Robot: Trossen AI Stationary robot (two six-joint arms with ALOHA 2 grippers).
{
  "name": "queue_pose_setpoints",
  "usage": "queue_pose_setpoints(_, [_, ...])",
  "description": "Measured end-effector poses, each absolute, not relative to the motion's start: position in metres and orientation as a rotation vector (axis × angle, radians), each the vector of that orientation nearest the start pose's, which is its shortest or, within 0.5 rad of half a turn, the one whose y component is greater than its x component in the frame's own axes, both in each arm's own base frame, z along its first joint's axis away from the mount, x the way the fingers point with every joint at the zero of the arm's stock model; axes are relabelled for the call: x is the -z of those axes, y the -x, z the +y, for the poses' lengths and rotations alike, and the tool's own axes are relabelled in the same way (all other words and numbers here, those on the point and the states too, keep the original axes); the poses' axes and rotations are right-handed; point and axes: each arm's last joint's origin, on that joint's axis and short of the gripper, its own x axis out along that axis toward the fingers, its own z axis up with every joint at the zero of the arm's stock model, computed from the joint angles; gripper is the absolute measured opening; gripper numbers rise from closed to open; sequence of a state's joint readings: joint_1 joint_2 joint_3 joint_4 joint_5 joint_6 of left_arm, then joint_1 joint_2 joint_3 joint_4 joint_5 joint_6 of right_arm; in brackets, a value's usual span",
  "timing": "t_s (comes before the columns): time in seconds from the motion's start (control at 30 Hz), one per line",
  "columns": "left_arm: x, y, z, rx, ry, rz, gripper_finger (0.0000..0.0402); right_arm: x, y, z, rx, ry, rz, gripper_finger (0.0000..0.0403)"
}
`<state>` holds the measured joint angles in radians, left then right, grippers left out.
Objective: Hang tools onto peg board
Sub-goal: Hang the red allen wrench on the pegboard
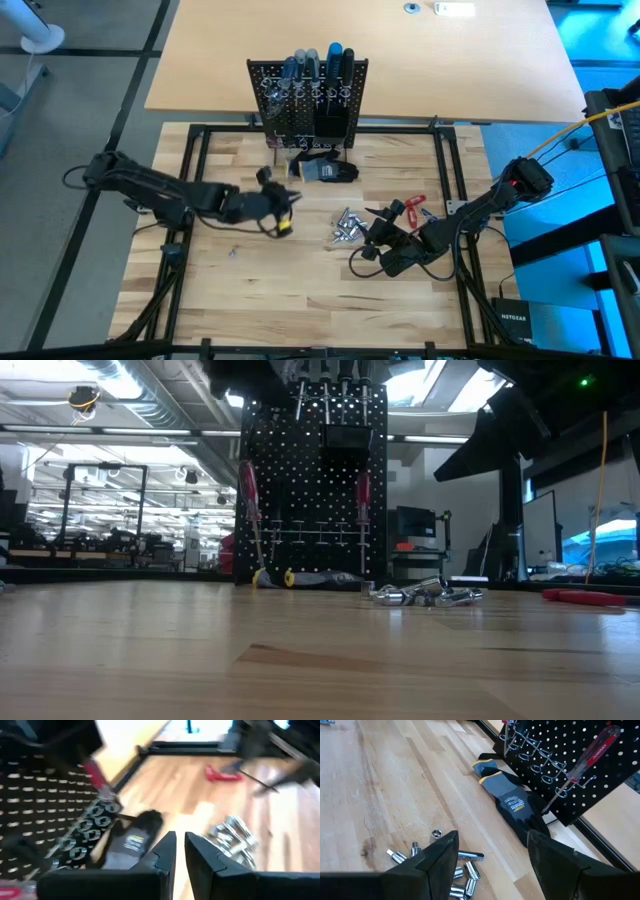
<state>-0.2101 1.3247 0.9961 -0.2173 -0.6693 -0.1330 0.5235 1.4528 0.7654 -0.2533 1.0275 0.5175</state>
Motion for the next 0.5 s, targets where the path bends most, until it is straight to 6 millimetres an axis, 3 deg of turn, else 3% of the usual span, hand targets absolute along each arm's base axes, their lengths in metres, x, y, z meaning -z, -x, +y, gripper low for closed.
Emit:
queue_pose_setpoints(0.27, [-0.225,-0.268,-0.049,-0.302,0.035,0.469,0.0031,-0.191,-0.243,0.112,0.611,0.159,0.510,0.0234])
queue_pose_setpoints(0.5, [-0.187,-0.250,-0.048,-0.324,0.118,0.517,0.0031,-0.192,-0.247,0.107,0.632,0.149,0.503,0.0234])
